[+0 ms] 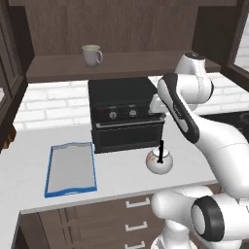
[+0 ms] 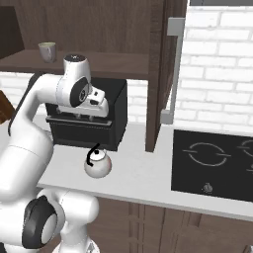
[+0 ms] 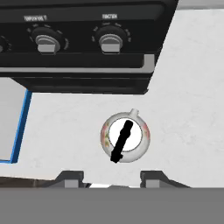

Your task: Pick the kettle from the counter and place it on the tray. Then pick the mug from the cabinet and place it on the tray. Then close the cabinet doors.

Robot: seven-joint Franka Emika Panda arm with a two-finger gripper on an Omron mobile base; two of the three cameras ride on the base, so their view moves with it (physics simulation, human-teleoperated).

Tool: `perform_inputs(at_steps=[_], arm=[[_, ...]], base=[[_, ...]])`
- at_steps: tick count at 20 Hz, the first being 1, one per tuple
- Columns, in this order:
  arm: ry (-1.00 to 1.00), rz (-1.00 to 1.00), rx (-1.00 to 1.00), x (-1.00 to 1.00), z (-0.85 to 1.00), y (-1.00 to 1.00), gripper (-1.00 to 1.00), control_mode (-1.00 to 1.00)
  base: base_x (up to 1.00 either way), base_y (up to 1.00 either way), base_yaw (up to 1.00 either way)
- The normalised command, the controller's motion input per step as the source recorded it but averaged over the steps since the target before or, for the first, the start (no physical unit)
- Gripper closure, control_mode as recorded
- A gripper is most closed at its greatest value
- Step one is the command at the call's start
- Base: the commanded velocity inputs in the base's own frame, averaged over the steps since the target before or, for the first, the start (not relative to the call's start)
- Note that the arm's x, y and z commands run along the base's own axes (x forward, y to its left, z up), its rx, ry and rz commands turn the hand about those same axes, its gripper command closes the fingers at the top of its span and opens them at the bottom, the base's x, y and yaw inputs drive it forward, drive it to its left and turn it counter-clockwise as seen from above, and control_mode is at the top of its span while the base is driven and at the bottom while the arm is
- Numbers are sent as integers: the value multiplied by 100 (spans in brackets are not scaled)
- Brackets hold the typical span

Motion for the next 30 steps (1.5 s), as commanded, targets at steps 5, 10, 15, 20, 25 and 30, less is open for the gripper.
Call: perform_inputs(at_steps=[5, 10, 15, 20, 25, 30], arm=[[-2, 0, 0, -14, -4, -1, -100, -100], [-6, 0, 0, -44, -25, -8, -100, -100], [1, 0, -19, -31, -44, 5, -100, -100], [7, -8, -10, -17, -43, 7, -100, -100], [18, 0, -4, -4, -39, 14, -100, -100], [15, 0, 0, 14, -16, 8, -100, -100]], base=[[0, 0, 0], [0, 0, 0], [0, 0, 0], [0, 0, 0], [0, 0, 0], [0, 0, 0]])
